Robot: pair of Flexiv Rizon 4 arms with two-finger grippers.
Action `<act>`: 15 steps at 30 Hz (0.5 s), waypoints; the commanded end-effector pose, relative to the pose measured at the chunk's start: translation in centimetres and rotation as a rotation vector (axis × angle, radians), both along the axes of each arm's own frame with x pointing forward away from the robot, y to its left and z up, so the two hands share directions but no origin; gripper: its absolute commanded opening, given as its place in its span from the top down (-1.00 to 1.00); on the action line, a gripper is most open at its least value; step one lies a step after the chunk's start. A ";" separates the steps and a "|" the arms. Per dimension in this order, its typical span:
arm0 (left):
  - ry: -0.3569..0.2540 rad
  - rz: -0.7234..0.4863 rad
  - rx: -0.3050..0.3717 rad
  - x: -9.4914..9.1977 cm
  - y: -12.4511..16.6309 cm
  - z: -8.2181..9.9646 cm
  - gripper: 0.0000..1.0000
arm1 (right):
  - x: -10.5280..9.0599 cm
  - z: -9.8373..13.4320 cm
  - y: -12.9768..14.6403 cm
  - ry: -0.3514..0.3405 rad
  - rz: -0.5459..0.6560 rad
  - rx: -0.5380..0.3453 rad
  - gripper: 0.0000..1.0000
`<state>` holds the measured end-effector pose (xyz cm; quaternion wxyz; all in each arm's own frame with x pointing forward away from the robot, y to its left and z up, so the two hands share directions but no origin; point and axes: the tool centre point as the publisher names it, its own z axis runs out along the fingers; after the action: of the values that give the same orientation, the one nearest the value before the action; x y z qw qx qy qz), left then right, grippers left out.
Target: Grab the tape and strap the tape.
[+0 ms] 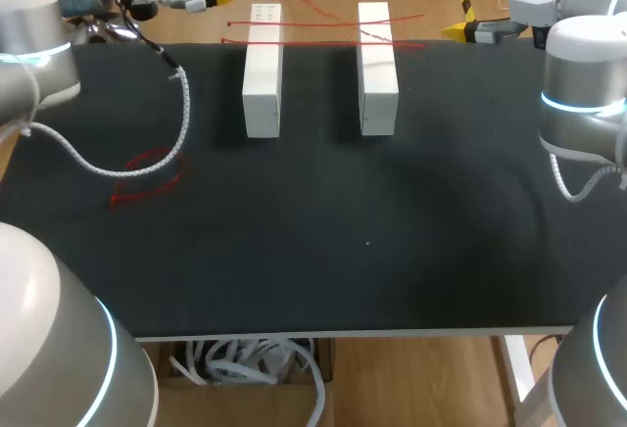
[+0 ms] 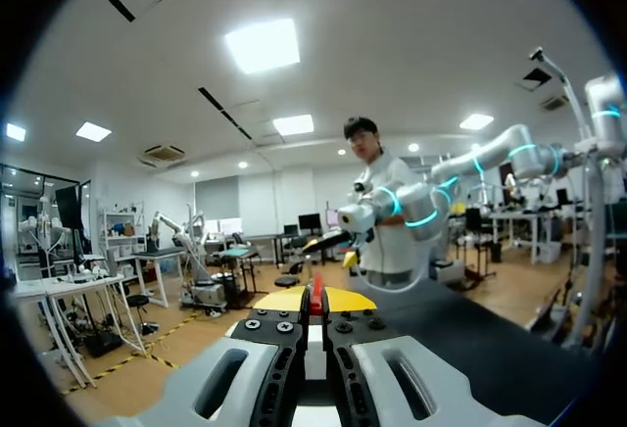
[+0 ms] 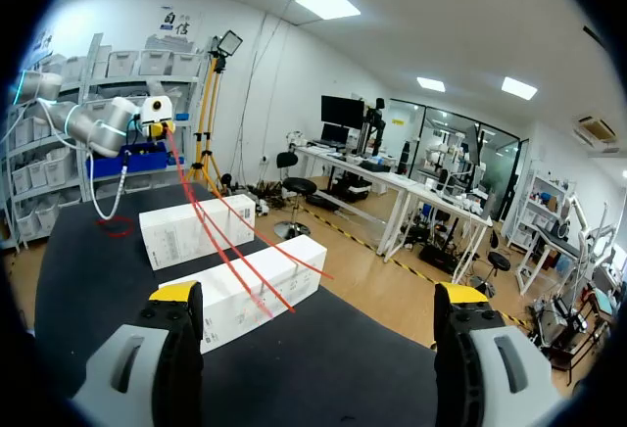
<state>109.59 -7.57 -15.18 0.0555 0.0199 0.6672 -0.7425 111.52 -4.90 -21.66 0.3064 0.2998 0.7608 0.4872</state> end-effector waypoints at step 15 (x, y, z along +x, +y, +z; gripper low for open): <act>-0.057 0.047 0.051 -0.9 -0.7 1.4 1.00 | -0.1 0.0 0.0 0.000 0.000 0.000 -1.00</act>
<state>108.98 -8.33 -13.82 0.0886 0.0288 0.6844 -0.7231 111.52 -4.91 -21.66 0.3064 0.2998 0.7608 0.4872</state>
